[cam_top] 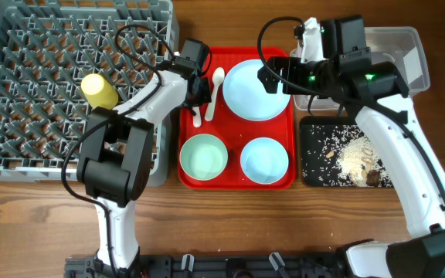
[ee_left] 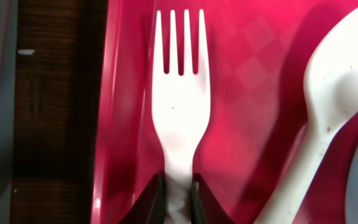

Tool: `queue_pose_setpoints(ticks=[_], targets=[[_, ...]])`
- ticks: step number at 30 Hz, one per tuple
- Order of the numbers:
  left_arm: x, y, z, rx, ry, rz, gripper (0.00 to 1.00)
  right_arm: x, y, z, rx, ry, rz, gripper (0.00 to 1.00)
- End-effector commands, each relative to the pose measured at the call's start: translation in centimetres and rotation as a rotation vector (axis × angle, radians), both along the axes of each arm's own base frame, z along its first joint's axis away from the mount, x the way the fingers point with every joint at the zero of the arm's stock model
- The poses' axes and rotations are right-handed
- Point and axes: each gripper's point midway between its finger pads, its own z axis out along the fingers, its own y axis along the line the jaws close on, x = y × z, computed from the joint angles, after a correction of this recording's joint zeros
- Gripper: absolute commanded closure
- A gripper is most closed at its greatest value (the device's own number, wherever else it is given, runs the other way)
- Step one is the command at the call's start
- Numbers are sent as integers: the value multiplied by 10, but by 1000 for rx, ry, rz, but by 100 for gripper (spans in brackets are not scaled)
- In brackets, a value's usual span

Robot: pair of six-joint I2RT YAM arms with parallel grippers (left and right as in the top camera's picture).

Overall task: Sort waste into correct bins and load items into the dishwasher rack
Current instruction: 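Carry the fork into the dish rack and release it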

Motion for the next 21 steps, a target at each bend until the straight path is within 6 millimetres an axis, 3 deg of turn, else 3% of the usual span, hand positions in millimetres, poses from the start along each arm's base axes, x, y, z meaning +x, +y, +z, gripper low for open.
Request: queue_pose_setpoints(ticks=[1, 4, 8, 10, 13, 16, 21], targets=[[-4, -4, -14, 3, 24, -9, 93, 0, 3, -5, 13, 19, 5, 0], [12, -6, 22, -8, -69, -3, 94, 0, 3, -5, 13, 19, 5, 0], [30, -8, 104, -50, -249, 4, 93, 0, 3, -5, 13, 19, 5, 0], [32, 7, 153, -8, -367, 17, 92, 0, 3, -5, 13, 19, 5, 0], [31, 27, 189, 63, -449, 15, 91, 0, 3, -5, 13, 19, 5, 0], [26, 58, 202, 173, -462, 49, 91, 0, 3, -5, 13, 19, 5, 0], [18, 105, 179, 259, -353, 127, 91, 0, 3, -5, 13, 19, 5, 0]])
